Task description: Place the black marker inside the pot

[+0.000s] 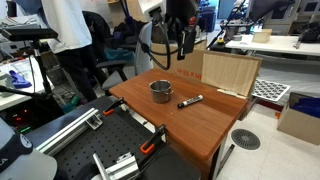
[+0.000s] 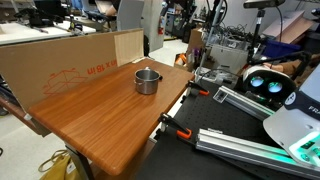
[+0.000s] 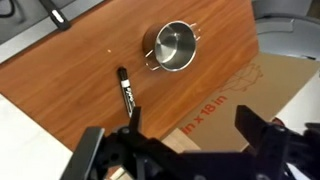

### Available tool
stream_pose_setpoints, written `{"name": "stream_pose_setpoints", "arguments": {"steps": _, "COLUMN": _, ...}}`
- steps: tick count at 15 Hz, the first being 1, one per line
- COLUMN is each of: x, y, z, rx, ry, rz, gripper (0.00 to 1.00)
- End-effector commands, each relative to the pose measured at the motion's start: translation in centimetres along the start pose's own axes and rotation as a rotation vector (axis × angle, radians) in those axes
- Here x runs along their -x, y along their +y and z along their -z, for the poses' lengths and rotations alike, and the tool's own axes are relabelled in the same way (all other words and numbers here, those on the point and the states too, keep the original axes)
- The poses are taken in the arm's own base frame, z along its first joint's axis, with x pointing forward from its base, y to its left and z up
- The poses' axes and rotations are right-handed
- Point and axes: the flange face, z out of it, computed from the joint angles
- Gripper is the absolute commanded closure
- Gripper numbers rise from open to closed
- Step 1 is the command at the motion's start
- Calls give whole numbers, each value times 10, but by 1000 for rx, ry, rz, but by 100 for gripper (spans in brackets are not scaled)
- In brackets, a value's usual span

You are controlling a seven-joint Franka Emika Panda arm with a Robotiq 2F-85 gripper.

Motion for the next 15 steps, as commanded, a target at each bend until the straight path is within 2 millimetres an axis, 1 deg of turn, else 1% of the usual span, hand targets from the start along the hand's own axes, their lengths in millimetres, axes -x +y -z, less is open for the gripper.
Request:
{"name": "stream_pose_setpoints", "arguments": {"steps": 1, "x": -29, "y": 14, "z": -28, "rx": 14, "ry": 2, "rz": -96, "gripper": 0}}
{"name": "stream_pose_setpoints", "arguments": {"steps": 4, "x": -48, "y": 25, "z": -64, "rx": 60, "ry": -10, "rz": -130, "gripper": 0}}
{"name": "stream_pose_setpoints", "arguments": {"steps": 7, "x": -66, "y": 27, "z": -95, "rx": 104, "ry": -4, "rz": -153, "gripper": 0}}
{"name": "stream_pose_setpoints", "arguments": {"steps": 11, "x": -86, "y": 28, "z": -133, "rx": 162, "ry": -7, "rz": -178, "gripper": 0}}
{"name": "stream_pose_setpoints", "arguments": {"steps": 15, "x": -99, "y": 36, "z": -166, "rx": 232, "ry": -44, "rz": -223, "gripper": 0}}
